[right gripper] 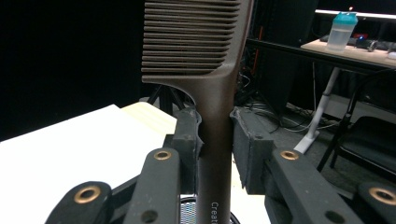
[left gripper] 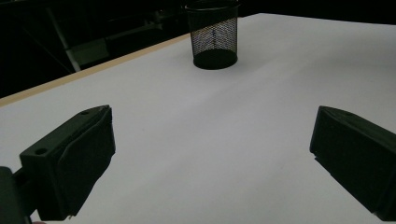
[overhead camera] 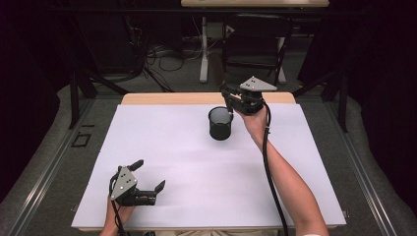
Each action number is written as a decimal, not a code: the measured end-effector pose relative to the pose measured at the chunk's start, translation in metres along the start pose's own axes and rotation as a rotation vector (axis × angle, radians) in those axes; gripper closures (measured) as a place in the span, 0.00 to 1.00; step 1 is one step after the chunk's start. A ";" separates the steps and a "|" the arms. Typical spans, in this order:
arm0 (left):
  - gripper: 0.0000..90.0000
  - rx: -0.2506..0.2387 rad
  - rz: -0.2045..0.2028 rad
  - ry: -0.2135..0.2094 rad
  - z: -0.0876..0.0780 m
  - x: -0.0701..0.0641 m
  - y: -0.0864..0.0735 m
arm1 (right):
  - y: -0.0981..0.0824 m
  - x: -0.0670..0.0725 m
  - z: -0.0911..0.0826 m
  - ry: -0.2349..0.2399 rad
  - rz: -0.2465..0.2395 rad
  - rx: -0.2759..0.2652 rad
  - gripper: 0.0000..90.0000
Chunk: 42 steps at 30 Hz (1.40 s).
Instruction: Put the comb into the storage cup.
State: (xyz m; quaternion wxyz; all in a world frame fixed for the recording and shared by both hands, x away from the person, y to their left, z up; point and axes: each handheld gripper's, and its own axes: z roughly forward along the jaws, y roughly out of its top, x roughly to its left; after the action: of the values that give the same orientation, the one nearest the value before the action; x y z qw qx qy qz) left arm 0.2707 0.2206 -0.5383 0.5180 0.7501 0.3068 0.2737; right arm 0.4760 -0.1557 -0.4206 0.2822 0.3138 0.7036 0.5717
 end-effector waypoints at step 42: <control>0.00 0.002 -0.002 0.000 0.000 0.000 0.000 | -0.013 0.003 0.028 -0.003 0.000 0.026 0.81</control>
State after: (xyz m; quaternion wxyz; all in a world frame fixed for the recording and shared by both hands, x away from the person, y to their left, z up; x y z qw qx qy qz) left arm 0.2710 0.2206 -0.5387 0.5177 0.7502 0.3078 0.2727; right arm 0.4937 -0.1381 -0.4388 0.2793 0.3181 0.7105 0.5621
